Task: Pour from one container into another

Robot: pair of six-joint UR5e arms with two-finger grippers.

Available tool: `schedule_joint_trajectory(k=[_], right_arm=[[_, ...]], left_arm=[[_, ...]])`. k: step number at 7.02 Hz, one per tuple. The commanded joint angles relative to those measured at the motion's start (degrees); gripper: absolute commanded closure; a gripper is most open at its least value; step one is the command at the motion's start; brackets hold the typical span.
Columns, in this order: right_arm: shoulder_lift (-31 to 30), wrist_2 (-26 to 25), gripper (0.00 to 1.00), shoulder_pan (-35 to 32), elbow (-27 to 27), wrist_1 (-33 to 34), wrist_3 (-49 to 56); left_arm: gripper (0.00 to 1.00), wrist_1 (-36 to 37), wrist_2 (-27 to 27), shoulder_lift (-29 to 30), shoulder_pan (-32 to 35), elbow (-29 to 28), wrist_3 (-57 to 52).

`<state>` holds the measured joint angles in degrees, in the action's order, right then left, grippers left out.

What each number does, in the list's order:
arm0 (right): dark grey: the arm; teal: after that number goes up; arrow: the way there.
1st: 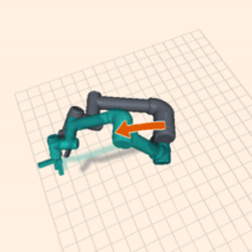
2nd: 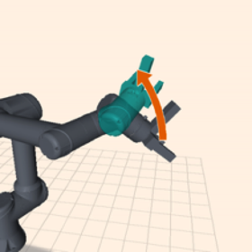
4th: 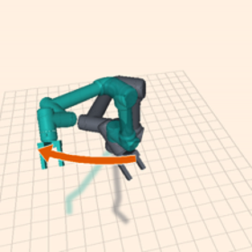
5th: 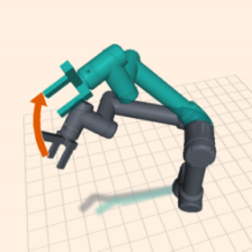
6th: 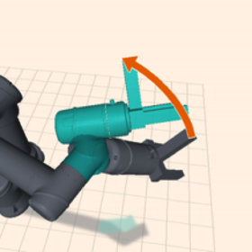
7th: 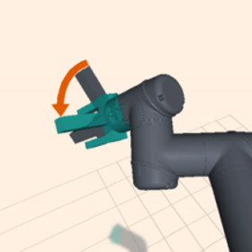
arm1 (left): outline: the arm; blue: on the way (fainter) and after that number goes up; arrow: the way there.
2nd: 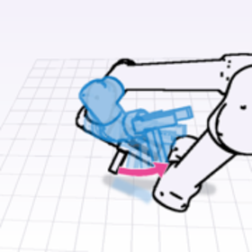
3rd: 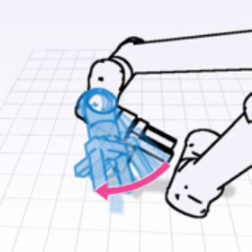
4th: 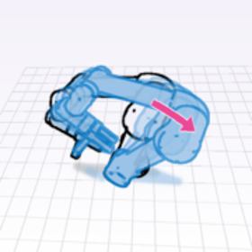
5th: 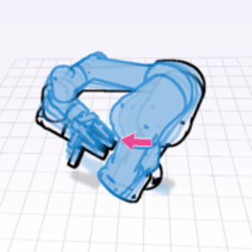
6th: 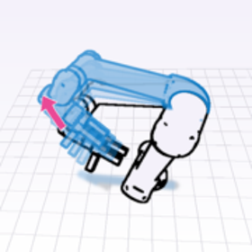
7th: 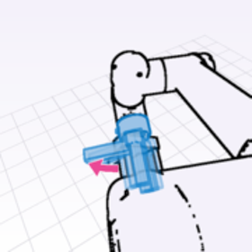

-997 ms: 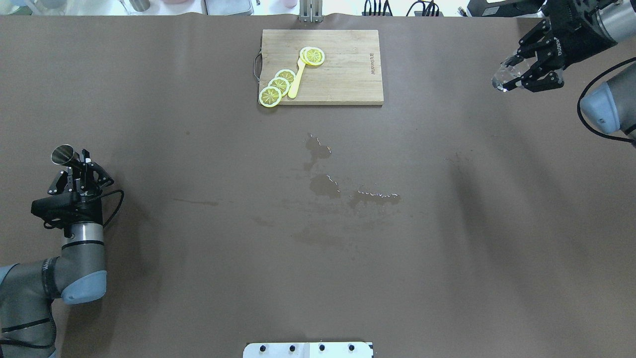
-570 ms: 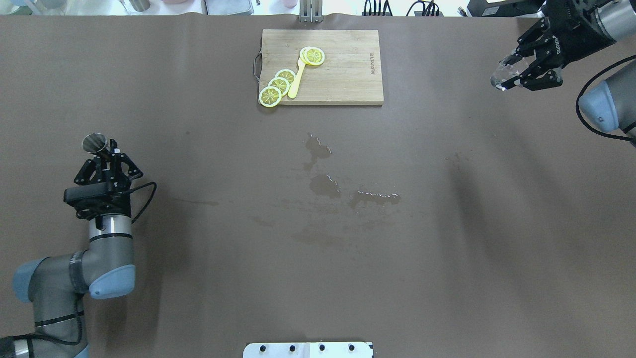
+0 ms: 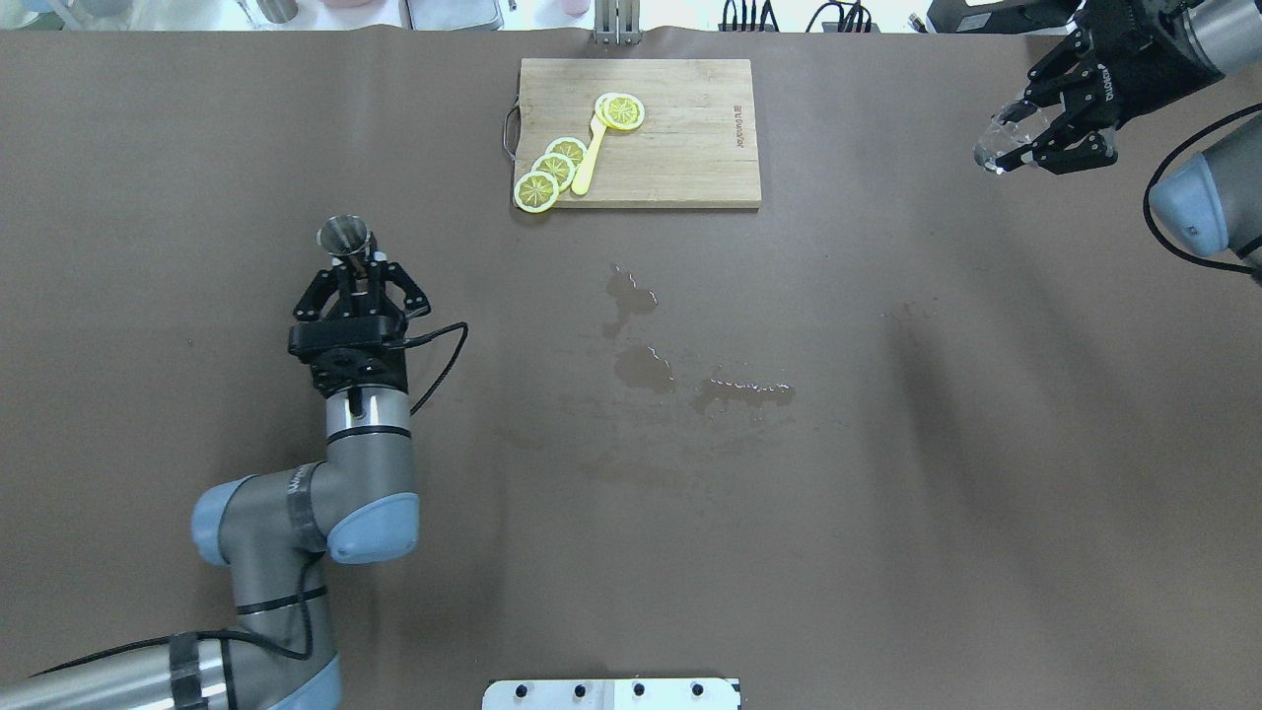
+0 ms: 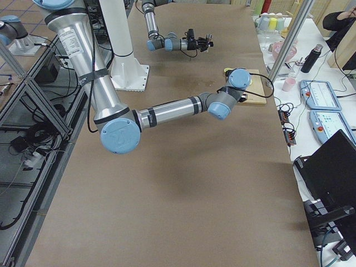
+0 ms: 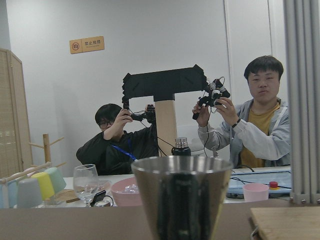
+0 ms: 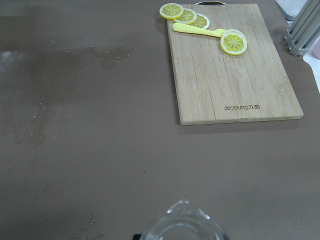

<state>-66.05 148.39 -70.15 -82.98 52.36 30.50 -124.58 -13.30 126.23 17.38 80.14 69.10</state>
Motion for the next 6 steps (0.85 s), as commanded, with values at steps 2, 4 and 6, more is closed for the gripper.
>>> schedule_joint_trajectory(k=[2,4,6], right_arm=[[2.4,-0.6,1.00,0.1,-2.3,7.9,0.0],[3.8,-1.4,1.00,0.8,-7.1,15.5,-0.2],[7.2,-3.5,1.00,3.1,-7.8,16.4,-2.5]], left_arm=[[1.00,9.4,-0.4,11.8,0.2,-6.3,-5.9],[1.00,10.8,-4.4,13.7,1.7,-8.1,-6.9],[1.00,10.5,-8.7,18.9,4.5,-10.4,-8.8]])
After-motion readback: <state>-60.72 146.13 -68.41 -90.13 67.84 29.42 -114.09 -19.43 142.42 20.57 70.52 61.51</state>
